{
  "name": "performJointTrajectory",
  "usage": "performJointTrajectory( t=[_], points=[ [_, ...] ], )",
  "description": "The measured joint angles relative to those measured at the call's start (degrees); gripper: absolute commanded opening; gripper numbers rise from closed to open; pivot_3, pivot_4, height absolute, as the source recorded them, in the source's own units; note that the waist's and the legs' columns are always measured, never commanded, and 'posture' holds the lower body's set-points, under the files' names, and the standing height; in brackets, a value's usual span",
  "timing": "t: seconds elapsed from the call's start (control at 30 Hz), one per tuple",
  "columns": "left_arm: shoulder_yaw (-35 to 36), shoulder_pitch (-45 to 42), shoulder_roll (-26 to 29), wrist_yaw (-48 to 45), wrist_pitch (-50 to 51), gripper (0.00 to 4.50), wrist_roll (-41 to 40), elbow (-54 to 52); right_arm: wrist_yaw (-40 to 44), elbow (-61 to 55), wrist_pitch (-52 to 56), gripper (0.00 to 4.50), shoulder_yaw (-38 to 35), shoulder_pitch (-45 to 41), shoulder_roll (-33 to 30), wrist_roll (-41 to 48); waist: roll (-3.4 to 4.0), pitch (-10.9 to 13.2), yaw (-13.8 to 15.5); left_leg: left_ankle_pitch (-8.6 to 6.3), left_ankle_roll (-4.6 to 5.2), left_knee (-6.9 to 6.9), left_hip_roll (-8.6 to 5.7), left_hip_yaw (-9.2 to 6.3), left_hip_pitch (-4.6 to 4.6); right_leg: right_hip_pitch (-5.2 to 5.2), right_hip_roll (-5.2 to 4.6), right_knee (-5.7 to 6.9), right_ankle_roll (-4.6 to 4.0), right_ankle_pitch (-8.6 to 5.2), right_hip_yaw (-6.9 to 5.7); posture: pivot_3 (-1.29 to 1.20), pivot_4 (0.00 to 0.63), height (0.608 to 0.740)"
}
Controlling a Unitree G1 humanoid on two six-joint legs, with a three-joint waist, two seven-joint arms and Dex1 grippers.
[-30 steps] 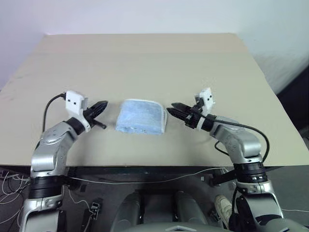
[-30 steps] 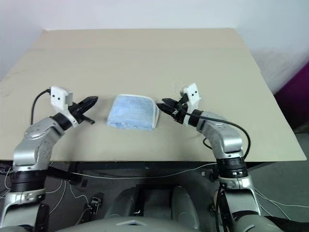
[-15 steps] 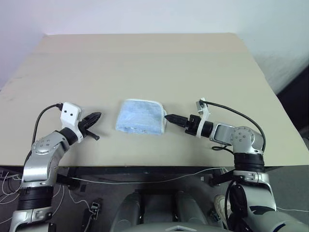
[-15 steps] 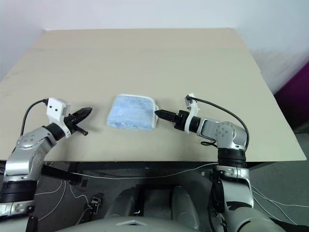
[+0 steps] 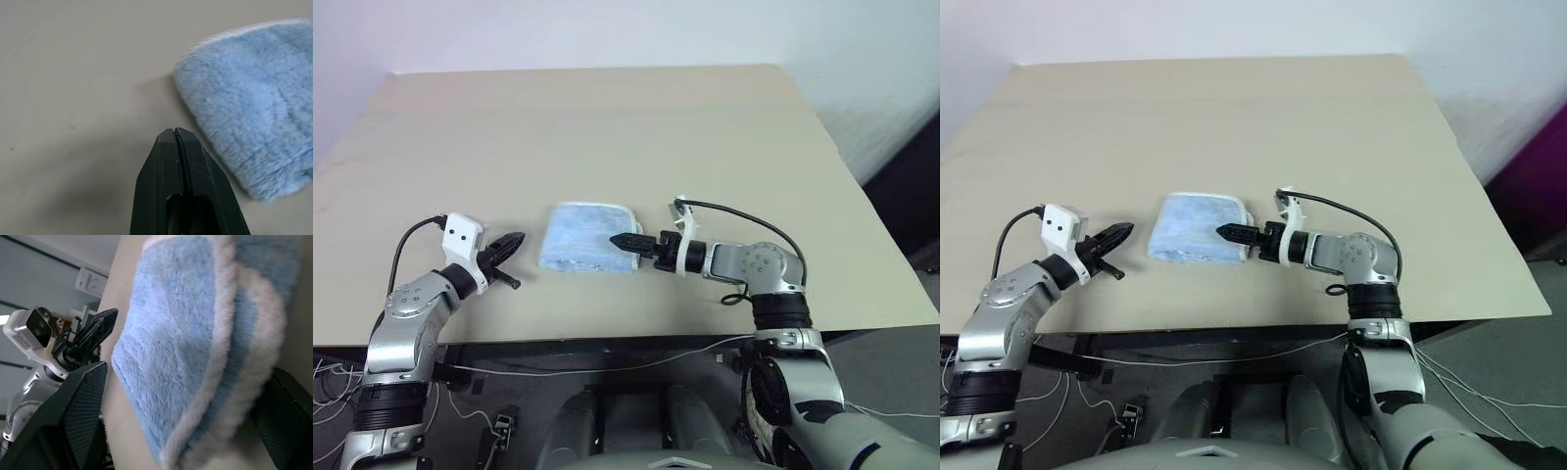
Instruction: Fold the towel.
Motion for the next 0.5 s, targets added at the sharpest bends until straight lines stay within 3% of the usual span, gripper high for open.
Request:
performJointTrajectory(
  t=[0.17, 0.5],
  points=[
    [-0.06, 0.89, -0.42, -0.01, 0.02, 0.00, -0.13, -1.51, -0.33, 3.33, -1.08, 4.45, -0.66, -1.54, 1.53, -0.43, -0.07, -0.07, -0.45, 0.03, -0.05, -0.18, 0.00, 0.04, 0.10, 0.00, 0.00, -0.01, 0.00, 0.00, 0.05, 0.00, 0.150, 0.740],
    [-0.08, 2.05, -0.75, 0.47, 0.07, 0.00, -0.48, -2.96, -1.54, 3.57, 0.13, 1.15, -2.79, -0.64, 2.13, 0.60, -0.08, -0.08, -0.21, 0.05, -0.08, -0.28, -0.01, 0.09, 0.07, -0.07, -0.03, -0.02, -0.01, 0.00, 0.06, 0.00, 0.150, 0.740]
  ],
)
